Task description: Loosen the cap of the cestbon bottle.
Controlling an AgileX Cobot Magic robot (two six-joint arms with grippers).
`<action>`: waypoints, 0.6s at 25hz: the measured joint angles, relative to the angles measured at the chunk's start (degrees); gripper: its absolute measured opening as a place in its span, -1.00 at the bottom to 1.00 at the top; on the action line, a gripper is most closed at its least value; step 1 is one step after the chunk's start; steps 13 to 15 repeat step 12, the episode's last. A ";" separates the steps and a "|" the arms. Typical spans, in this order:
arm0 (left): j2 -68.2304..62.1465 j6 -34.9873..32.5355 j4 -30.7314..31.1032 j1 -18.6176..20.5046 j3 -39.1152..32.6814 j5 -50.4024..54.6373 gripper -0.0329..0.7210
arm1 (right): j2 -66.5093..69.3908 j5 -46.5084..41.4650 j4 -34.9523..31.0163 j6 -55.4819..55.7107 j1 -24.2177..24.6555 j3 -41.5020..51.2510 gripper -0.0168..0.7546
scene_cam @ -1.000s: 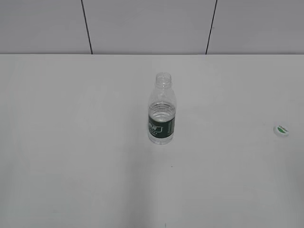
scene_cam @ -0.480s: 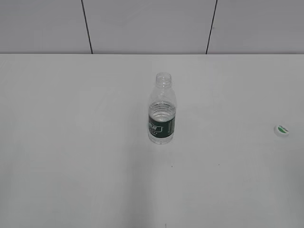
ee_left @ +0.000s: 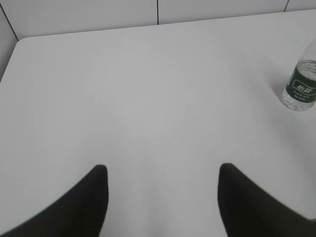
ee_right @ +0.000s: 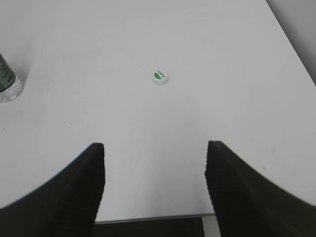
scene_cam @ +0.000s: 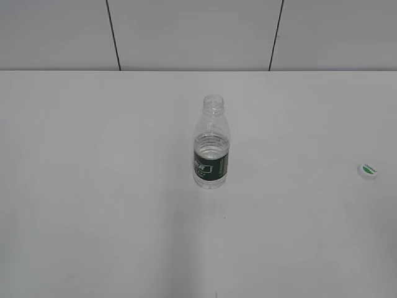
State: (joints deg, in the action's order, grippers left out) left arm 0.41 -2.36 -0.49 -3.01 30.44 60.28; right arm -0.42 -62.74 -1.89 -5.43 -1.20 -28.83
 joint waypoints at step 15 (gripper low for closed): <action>0.00 0.00 0.00 0.00 0.00 0.00 0.22 | 0.00 0.00 0.00 0.02 0.00 0.00 0.34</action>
